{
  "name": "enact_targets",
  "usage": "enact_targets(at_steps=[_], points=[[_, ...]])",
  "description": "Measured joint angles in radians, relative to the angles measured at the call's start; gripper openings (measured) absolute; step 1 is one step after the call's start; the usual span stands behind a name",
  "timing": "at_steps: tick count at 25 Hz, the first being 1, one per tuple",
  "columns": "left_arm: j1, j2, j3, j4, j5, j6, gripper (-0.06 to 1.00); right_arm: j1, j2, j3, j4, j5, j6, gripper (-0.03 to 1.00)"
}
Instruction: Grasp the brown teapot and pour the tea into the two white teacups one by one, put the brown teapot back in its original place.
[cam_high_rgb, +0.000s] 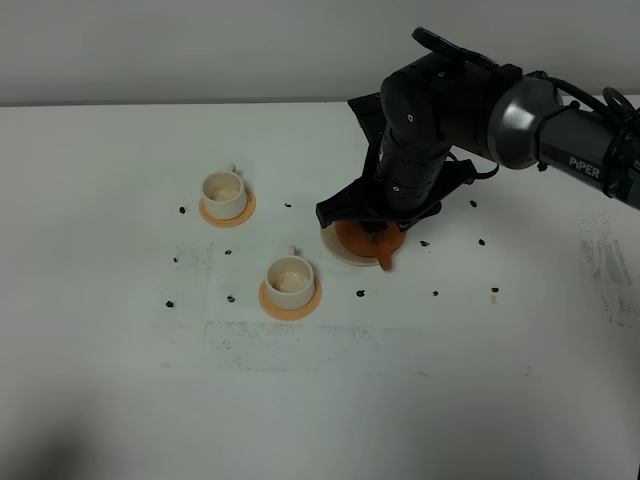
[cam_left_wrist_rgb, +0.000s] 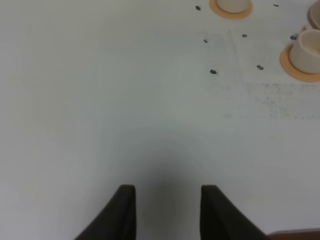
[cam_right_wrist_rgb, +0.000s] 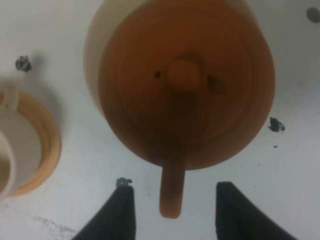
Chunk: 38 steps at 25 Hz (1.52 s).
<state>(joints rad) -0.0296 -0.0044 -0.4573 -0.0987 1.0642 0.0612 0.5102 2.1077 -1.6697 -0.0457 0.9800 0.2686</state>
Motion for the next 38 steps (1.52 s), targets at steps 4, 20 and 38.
enact_targets(at_steps=[4,20,38], points=[[0.000,0.000,0.000,0.000,0.000,0.000,0.30,0.000,0.002,0.000,0.000,-0.009,0.006,0.37],[0.000,0.000,0.000,0.000,0.000,0.000,0.30,0.000,0.086,-0.091,0.023,0.055,0.019,0.37],[0.000,0.000,0.000,0.000,0.000,-0.001,0.30,-0.003,0.121,-0.102,0.017,0.118,0.025,0.37]])
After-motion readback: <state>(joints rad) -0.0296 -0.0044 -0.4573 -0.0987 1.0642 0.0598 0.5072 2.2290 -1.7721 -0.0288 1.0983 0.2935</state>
